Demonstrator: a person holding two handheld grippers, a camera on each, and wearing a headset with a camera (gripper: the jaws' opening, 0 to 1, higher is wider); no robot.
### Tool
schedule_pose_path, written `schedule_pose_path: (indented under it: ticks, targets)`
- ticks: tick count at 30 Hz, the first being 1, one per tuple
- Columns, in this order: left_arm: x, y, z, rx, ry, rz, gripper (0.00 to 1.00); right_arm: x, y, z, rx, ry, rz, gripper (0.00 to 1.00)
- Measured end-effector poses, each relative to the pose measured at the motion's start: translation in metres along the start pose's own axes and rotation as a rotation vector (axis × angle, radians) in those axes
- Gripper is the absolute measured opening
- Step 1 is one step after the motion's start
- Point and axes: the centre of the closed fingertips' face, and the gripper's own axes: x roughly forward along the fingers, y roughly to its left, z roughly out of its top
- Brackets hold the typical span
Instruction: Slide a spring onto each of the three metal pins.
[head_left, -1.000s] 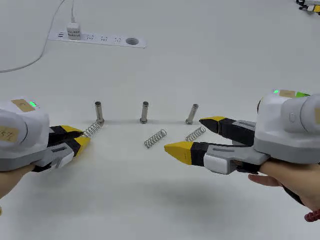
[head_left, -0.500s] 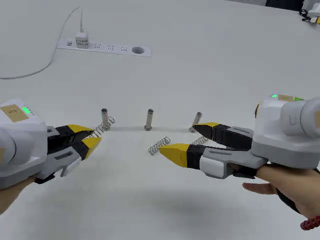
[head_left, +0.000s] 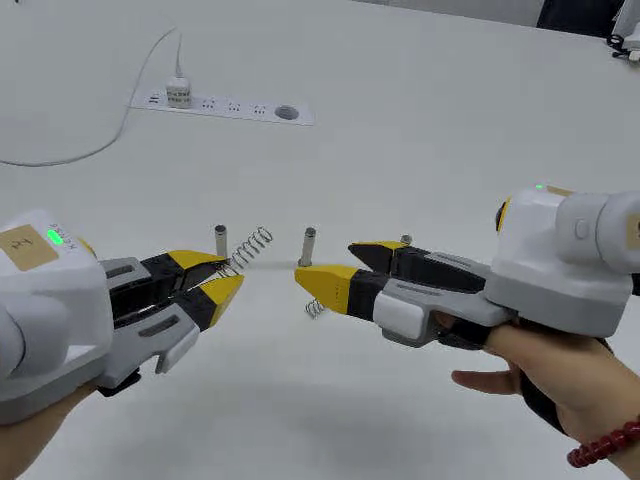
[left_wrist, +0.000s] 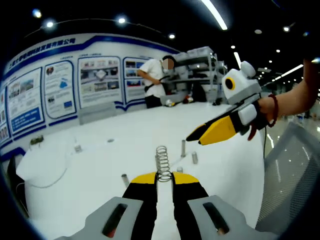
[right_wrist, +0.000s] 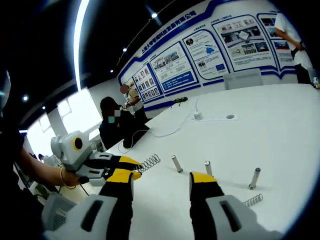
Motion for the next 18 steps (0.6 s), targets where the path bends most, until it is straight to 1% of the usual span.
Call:
schedule_pose_path:
  ticks: [3,7,8,11,13,15,18]
  targets:
    - [-0.001,-0.004,0.005,-0.015,-0.019,-0.007,0.1,0.004,0.004,-0.001,-0.008,0.002,0.001,0.42]
    - [-0.003,-0.009,0.007,-0.038,-0.033,-0.012,0.1,0.007,0.01,0.001,0.036,-0.015,0.019,0.37]
    - [-0.005,-0.011,0.01,-0.042,-0.042,-0.013,0.1,0.008,0.012,0.003,0.044,-0.021,0.024,0.37]
    - [-0.007,-0.015,0.014,-0.046,-0.059,-0.019,0.1,0.01,0.015,0.005,0.066,-0.033,0.034,0.34]
    - [-0.008,-0.018,0.016,-0.044,-0.069,-0.025,0.1,0.011,0.018,0.007,0.094,-0.044,0.05,0.32]
    - [-0.008,-0.021,0.016,-0.046,-0.071,-0.039,0.1,0.012,0.021,0.009,0.115,-0.053,0.066,0.31]
    - [-0.008,-0.023,0.016,-0.038,-0.075,-0.045,0.1,0.013,0.025,0.01,0.147,-0.058,0.086,0.3]
